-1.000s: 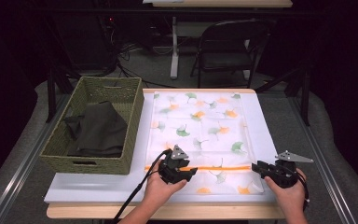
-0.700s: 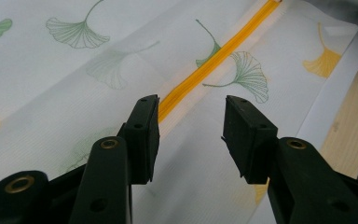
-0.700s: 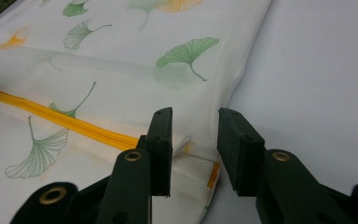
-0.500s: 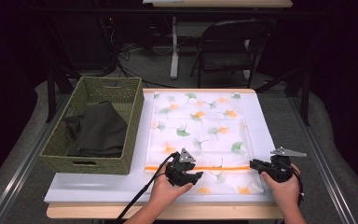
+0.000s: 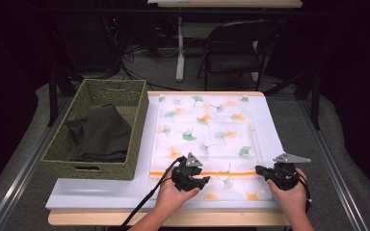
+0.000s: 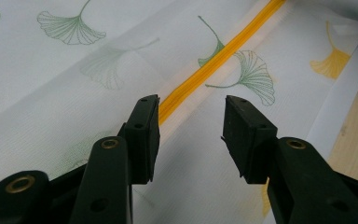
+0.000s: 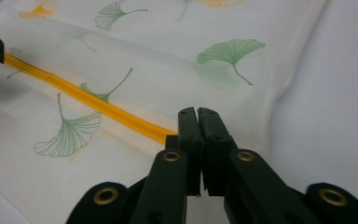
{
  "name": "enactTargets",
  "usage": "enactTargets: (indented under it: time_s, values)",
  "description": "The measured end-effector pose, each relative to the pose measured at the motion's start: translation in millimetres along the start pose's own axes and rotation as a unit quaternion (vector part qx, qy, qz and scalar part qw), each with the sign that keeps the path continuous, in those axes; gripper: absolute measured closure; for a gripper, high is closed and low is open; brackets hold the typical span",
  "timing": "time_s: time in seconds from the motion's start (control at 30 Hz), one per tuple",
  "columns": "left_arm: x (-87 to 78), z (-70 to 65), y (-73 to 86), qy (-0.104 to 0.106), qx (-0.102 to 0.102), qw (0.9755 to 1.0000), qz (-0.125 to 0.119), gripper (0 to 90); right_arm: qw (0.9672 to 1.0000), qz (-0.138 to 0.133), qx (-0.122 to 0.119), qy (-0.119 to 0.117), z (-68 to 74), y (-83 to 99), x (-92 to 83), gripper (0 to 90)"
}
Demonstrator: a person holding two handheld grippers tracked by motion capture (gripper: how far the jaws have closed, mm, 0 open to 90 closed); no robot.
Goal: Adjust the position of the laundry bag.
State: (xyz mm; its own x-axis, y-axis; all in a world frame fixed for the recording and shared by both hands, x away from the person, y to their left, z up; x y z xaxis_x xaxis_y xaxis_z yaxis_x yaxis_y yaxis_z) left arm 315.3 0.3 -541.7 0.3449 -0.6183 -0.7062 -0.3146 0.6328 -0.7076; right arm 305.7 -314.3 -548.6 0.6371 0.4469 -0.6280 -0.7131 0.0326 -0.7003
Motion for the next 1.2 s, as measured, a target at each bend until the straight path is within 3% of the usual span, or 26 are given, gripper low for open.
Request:
enactTargets:
  time_s: [0.3, 0.4, 0.5, 0.73, 1.0, 1.07, 1.1, 1.13, 1.2]
  values:
    - [5.6, -0.1, 1.9, 0.004, -0.003, 1.0000, 0.004, 55.7, 0.9995, 0.000, 0.017, 0.025, -10.2, -5.7, 10.1, 78.1]
    - [7.5, -0.3, 2.4, 0.007, -0.002, 1.0000, 0.005, 55.7, 0.9995, 0.005, 0.020, 0.023, -9.8, -5.9, 11.9, 79.9]
    - [10.5, -1.3, 3.8, 0.007, -0.004, 0.9999, 0.007, 55.7, 0.9996, 0.015, 0.018, 0.015, -8.2, -5.7, 13.2, 88.9]
    - [10.8, -0.7, 6.2, 0.008, -0.005, 0.9999, 0.007, 55.7, 0.9999, 0.004, 0.014, 0.007, -5.2, -6.6, 7.3, 89.8]
    - [14.1, -1.0, 9.5, 0.009, -0.008, 0.9999, 0.012, 55.7, 0.9999, -0.009, -0.005, 0.001, 0.4, -2.3, -3.7, 89.1]
    - [15.7, -1.4, 11.5, 0.010, -0.009, 0.9998, 0.013, 55.6, 0.9999, -0.005, -0.010, -0.001, 1.1, -1.8, -4.0, 88.9]
    - [15.7, -1.4, 11.5, 0.010, -0.009, 0.9998, 0.013, 55.6, 0.9991, 0.024, -0.032, -0.016, 13.1, 4.1, 2.5, 88.9]
    - [15.7, -1.4, 11.5, 0.010, -0.009, 0.9998, 0.013, 55.6, 0.9991, 0.024, -0.032, -0.016, 13.1, 4.1, 2.5, 81.1]
    - [15.7, -1.4, 11.5, 0.010, -0.009, 0.9998, 0.013, 55.6, 0.9991, 0.024, -0.032, -0.016, 13.1, 4.1, 2.5, 81.1]
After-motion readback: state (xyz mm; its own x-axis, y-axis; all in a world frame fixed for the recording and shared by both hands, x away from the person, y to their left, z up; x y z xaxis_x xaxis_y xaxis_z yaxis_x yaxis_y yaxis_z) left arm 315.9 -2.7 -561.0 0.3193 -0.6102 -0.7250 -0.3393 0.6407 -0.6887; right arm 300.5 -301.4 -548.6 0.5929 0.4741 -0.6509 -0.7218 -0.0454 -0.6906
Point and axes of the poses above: each handheld gripper's, and its own axes: x roughly forward along the jaws, y roughly out of its underside, z roughly to its left, the point moved 1 cm from there along x, roughly forward along the jaws, and after that the axes turned 14 degrees about x, right-handed, at the moved point
